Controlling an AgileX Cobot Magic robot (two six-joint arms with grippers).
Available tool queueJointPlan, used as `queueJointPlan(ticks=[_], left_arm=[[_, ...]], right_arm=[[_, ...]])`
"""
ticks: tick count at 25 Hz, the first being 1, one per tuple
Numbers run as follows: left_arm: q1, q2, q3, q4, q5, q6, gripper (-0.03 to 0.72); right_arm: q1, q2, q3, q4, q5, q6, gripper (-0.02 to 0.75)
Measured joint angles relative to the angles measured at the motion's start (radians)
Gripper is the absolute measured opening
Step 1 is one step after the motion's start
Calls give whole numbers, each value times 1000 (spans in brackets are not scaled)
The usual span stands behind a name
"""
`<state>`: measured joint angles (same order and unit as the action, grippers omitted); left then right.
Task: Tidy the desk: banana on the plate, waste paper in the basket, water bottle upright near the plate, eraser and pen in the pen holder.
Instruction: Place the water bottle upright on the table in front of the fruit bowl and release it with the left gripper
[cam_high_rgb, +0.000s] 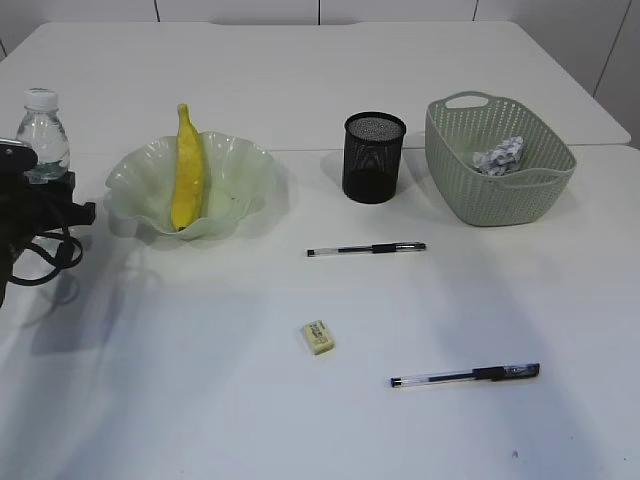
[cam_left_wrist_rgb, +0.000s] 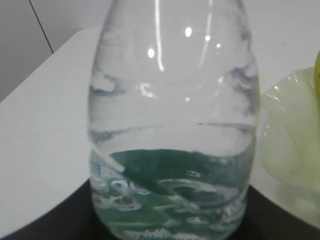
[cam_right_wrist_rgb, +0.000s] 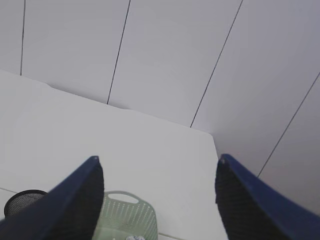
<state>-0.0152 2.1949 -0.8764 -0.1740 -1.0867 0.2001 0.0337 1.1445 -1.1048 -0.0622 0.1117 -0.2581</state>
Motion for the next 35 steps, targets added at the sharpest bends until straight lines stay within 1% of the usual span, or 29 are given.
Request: queueJointPlan(ticks=[35], left_arm=[[0, 0, 0, 0, 0, -2, 377]], right_arm=[[0, 0, 0, -1, -24, 0, 519]])
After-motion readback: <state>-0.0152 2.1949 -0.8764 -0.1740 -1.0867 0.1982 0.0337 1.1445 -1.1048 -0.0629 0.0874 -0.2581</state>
